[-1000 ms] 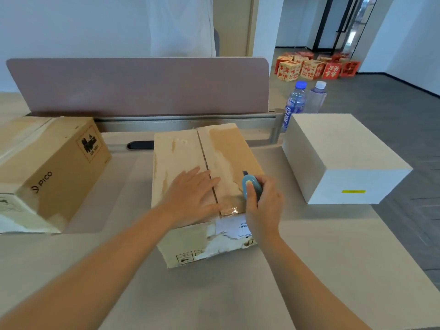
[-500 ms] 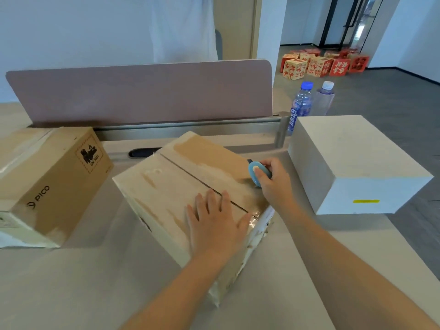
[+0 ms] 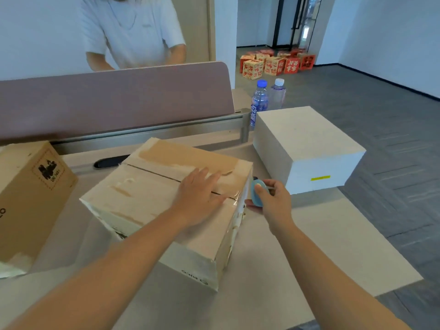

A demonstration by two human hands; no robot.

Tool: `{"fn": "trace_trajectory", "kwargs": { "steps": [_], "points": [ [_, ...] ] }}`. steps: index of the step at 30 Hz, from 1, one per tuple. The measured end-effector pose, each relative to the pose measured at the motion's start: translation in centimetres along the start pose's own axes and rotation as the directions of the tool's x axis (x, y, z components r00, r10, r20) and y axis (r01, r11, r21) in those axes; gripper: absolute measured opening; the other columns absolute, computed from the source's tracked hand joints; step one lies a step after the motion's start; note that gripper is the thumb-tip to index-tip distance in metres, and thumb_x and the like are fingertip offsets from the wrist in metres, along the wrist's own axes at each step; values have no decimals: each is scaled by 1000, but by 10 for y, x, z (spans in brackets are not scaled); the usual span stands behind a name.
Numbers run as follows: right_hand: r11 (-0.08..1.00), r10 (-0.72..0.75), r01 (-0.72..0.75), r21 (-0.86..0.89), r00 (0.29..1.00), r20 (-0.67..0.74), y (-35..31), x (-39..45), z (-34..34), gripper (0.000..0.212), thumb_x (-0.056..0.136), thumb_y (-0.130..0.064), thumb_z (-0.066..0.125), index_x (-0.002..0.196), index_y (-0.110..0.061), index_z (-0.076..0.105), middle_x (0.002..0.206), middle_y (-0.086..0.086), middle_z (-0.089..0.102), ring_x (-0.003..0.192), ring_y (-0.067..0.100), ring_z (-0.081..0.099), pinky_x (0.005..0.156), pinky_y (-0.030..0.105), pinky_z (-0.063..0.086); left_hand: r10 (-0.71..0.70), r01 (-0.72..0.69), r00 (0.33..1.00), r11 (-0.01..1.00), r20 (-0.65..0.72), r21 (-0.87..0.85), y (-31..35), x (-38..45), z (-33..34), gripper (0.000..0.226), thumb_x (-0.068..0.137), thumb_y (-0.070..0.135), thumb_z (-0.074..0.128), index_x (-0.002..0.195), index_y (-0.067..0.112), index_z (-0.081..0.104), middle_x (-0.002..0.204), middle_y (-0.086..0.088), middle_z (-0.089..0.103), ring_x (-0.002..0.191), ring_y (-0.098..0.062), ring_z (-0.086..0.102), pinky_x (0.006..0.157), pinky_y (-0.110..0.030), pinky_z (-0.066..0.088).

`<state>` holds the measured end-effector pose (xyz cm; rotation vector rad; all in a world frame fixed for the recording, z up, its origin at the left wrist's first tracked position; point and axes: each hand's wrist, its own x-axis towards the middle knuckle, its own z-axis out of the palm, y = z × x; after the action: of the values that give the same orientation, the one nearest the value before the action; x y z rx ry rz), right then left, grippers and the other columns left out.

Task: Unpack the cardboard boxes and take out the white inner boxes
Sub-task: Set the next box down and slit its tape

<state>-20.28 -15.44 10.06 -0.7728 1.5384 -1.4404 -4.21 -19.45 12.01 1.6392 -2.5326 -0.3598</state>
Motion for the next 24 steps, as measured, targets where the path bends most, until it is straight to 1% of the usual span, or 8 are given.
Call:
{"fn": "trace_trajectory", "kwargs": {
  "steps": [2, 4, 7, 9, 12, 15, 20, 24],
  "points": [
    [998, 53, -53, 29, 998, -16, 5, -7, 2, 8, 93, -10, 51, 99, -14, 47, 89, -2, 46, 63, 18, 60, 64, 30, 56, 122, -125, 992, 988, 45, 88, -9, 6, -1, 60, 95, 50, 36, 148, 30, 16, 155, -4, 17, 143, -23, 10, 116, -37, 12],
    [996, 82, -80, 47, 996, -32, 9, -13, 7, 9, 92, -10, 52, 91, -18, 48, 90, -1, 47, 64, 20, 60, 65, 31, 56, 198, -209, 976, 966, 88, 153, -14, 8, -3, 68, 89, 63, 23, 148, 30, 15, 153, -2, 20, 141, -22, 15, 113, -34, 14],
    [993, 95, -89, 72, 993, -77, 13, -18, 17, 8, 91, -8, 53, 89, -16, 51, 89, -1, 48, 73, 17, 56, 64, 28, 56, 260, -271, 962, 942, 78, 197, -18, 10, -3, 93, 66, 70, -1, 147, 29, 21, 149, -1, 26, 137, -20, 21, 111, -32, 17],
    [992, 91, -81, 92, 990, -110, 14, -20, 22, 8, 90, -6, 52, 89, -13, 52, 87, -2, 48, 78, 15, 53, 60, 24, 56, 270, -278, 960, 942, 70, 190, -22, 13, 2, 98, 61, 70, -5, 145, 31, 25, 150, -1, 26, 137, -21, 22, 112, -35, 19],
    [995, 81, -71, 69, 985, -154, 14, -20, 26, 6, 91, -5, 50, 95, -10, 51, 84, -2, 48, 72, 13, 51, 50, 18, 54, 264, -272, 962, 947, 70, 172, -26, 15, 8, 81, 75, 71, 8, 145, 34, 24, 152, -3, 23, 140, -22, 19, 114, -41, 17],
    [998, 65, -61, 29, 982, -175, 13, -20, 29, 5, 92, -6, 49, 94, -10, 51, 83, 0, 48, 65, 16, 51, 44, 16, 52, 275, -281, 960, 943, 61, 180, -28, 15, 11, 60, 92, 59, 25, 146, 34, 22, 154, -3, 19, 141, -22, 15, 115, -43, 14],
    [999, 49, -48, 6, 979, -199, 13, -21, 32, 19, 91, -5, 47, 78, -18, 49, 81, 1, 49, 63, 16, 50, 43, 15, 51, 283, -288, 958, 946, 54, 147, -29, 16, 13, 59, 92, 60, 25, 145, 34, 23, 154, -3, 17, 142, -21, 12, 115, -43, 12],
    [999, 38, -38, 1, 978, -207, 14, -24, 32, 14, 91, -4, 47, 83, -16, 50, 84, 0, 49, 68, 14, 50, 47, 18, 53, 289, -292, 956, 946, 43, 143, -29, 16, 12, 57, 93, 56, 28, 145, 34, 24, 154, -4, 18, 143, -22, 12, 115, -43, 12]
  ]
}}
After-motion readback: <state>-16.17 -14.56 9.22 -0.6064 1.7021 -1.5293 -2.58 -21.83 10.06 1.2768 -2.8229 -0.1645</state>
